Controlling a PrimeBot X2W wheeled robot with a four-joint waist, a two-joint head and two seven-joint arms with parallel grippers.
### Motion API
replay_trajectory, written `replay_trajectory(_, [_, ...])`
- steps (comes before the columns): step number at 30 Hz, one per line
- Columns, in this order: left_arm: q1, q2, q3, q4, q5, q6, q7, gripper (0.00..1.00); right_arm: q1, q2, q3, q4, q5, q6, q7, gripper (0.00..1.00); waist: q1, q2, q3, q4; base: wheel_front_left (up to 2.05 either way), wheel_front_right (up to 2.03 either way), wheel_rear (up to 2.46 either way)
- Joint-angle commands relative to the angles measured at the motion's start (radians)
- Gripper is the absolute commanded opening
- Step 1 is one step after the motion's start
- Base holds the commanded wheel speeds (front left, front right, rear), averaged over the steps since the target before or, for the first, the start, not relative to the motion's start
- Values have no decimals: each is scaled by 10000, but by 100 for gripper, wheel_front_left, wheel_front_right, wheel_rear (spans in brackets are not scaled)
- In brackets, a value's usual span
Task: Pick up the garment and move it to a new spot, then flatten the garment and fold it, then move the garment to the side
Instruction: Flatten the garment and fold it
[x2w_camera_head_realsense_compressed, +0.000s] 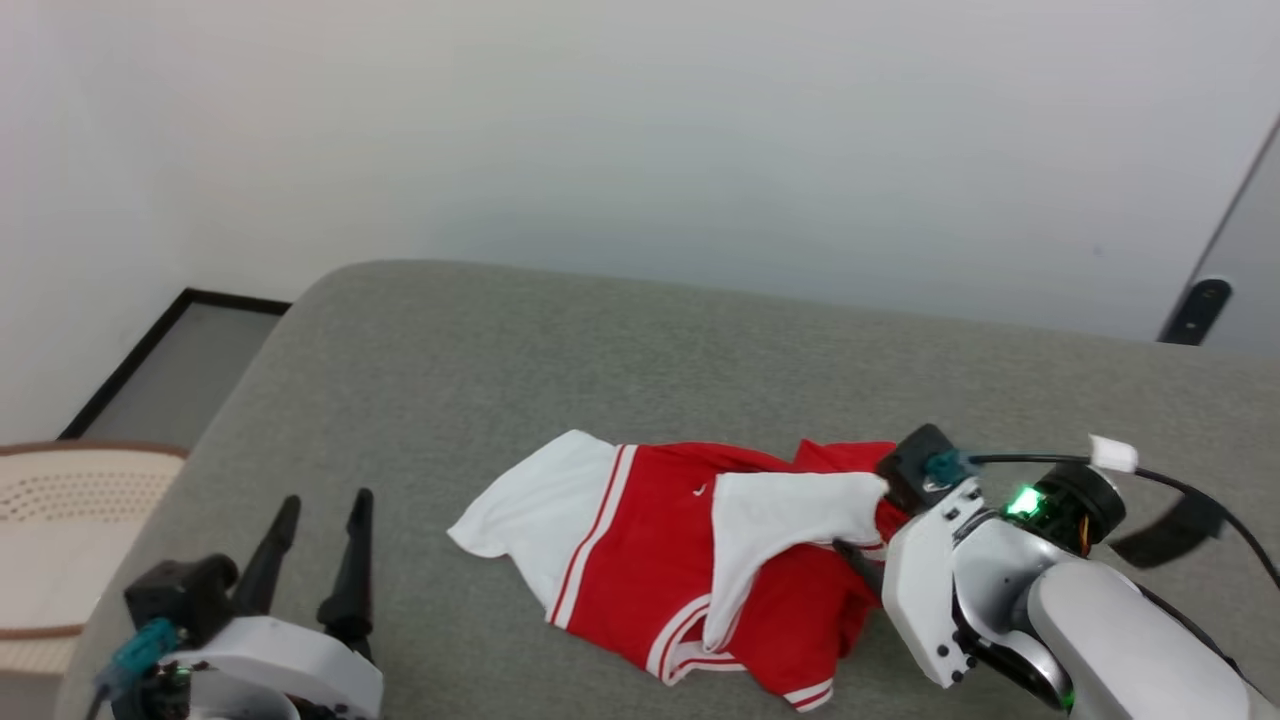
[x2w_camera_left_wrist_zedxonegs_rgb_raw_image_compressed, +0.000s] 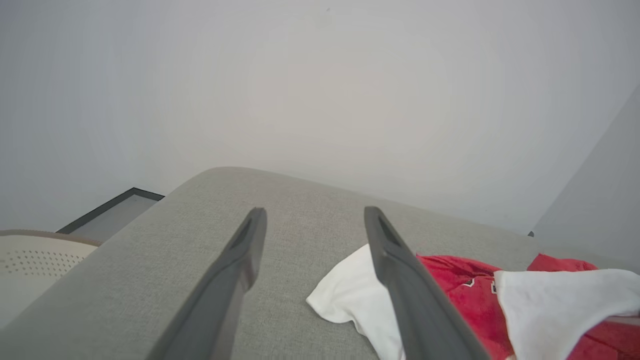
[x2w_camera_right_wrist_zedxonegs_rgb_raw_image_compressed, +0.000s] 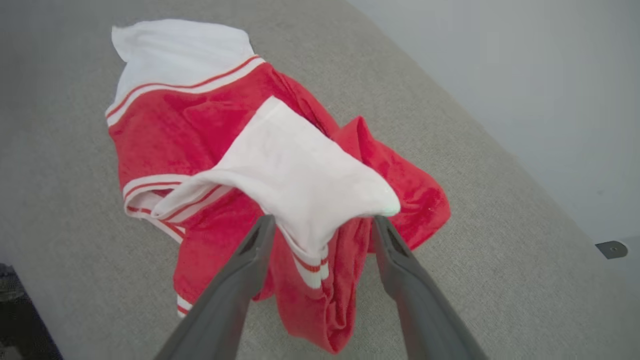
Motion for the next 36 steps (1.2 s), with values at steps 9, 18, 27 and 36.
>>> replay_trajectory(9, [-288,-484,-11,661,769,-917,-17,100,-859,-227,1306,774,821,-14,1319,100,0,0,-70,644,0,0,0])
replay_trajectory(18, [-55,-1044,865,1023,1628,-1307,-17,100,-1008,-268,1725,1321,1275,-14,1122,0,0,0,-375,921,0,0,0])
replay_trajectory(27, [596,-1692,2103,651,2385,-1588,-17,100,-1088,-382,1380,1699,1471,-14,606,0,0,0,-529,1031,0,0,0])
replay_trajectory(36, [911,-2183,2768,563,2918,-1897,-18,100,-737,-922,483,1514,1609,-14,108,0,0,0,-507,875,0,0,0])
